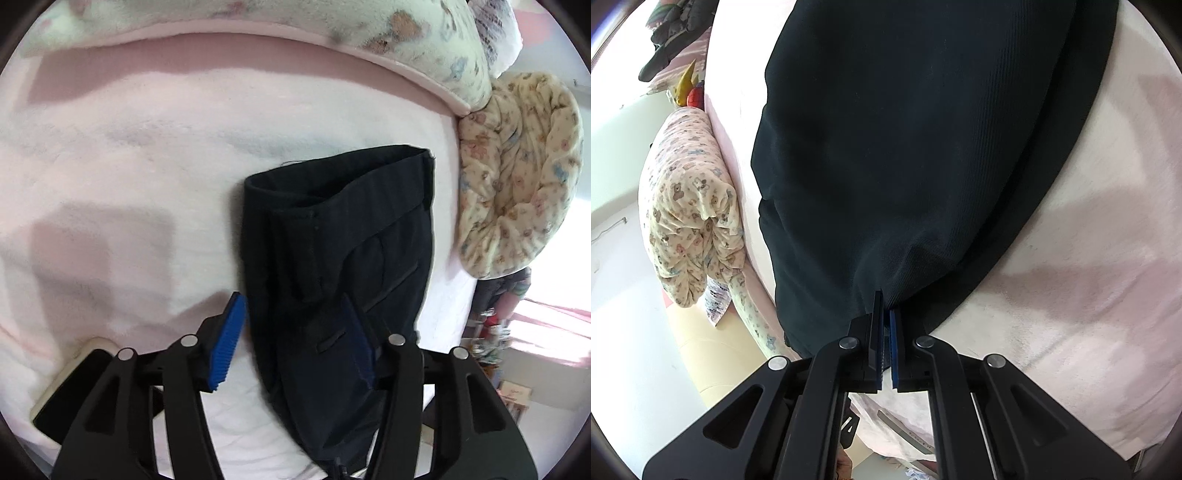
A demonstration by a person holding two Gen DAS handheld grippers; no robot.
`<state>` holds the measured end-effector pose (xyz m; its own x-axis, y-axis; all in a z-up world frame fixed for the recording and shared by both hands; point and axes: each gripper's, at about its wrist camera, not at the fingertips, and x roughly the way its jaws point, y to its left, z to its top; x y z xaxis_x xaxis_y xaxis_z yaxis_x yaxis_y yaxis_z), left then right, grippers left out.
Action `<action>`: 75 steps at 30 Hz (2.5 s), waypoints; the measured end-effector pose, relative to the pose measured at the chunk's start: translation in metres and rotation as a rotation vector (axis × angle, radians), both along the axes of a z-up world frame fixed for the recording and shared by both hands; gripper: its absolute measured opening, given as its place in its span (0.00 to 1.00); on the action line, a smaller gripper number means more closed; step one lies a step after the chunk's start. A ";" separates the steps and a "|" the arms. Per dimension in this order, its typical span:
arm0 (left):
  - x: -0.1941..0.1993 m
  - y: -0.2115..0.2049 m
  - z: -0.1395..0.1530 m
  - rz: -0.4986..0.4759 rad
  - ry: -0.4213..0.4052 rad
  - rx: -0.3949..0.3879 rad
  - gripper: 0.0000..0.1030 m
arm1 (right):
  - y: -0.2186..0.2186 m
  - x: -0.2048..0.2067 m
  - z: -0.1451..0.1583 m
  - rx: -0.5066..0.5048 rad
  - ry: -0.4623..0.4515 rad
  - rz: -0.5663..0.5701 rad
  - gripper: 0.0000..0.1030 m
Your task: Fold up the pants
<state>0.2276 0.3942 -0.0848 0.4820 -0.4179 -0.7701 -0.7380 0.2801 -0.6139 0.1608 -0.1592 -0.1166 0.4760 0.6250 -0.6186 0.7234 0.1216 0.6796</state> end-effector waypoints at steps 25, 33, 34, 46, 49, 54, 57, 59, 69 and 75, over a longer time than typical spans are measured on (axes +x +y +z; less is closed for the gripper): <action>0.022 0.003 0.013 -0.028 -0.051 0.153 0.16 | 0.015 0.003 0.009 -0.038 -0.052 0.049 0.03; 0.006 0.010 0.036 0.077 -0.080 0.250 0.16 | 0.032 0.004 0.010 -0.075 -0.048 0.150 0.02; 0.003 0.010 0.028 0.089 -0.038 0.252 0.16 | 0.032 0.003 0.000 -0.088 -0.011 0.171 0.03; -0.029 -0.033 0.074 -0.014 0.065 0.438 0.72 | -0.090 -0.049 0.048 -0.114 -0.097 0.031 0.23; -0.047 -0.083 0.089 -0.162 0.032 0.514 0.79 | -0.180 -0.077 0.061 -0.259 -0.054 -0.156 0.23; -0.070 -0.197 0.075 -0.465 0.021 0.461 0.82 | -0.302 -0.125 0.050 -0.319 0.033 -0.501 0.23; -0.089 -0.255 0.051 -0.546 0.066 0.360 0.82 | -0.334 -0.129 0.036 -0.294 0.034 -0.552 0.23; -0.100 -0.283 0.040 -0.567 0.098 0.304 0.81 | -0.343 -0.118 0.031 -0.292 0.020 -0.508 0.23; -0.134 -0.358 0.032 -0.608 0.150 0.239 0.82 | -0.371 -0.091 0.017 -0.341 0.078 -0.371 0.22; -0.114 -0.368 0.038 -0.617 0.125 0.268 0.85 | -0.380 -0.085 0.052 -0.472 -0.017 -0.346 0.06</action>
<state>0.1134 0.0267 -0.0468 0.1178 -0.3749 -0.9196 -0.4550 0.8027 -0.3855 0.0763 -0.5390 -0.0647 0.6159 0.0903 -0.7826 0.7642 0.1730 0.6214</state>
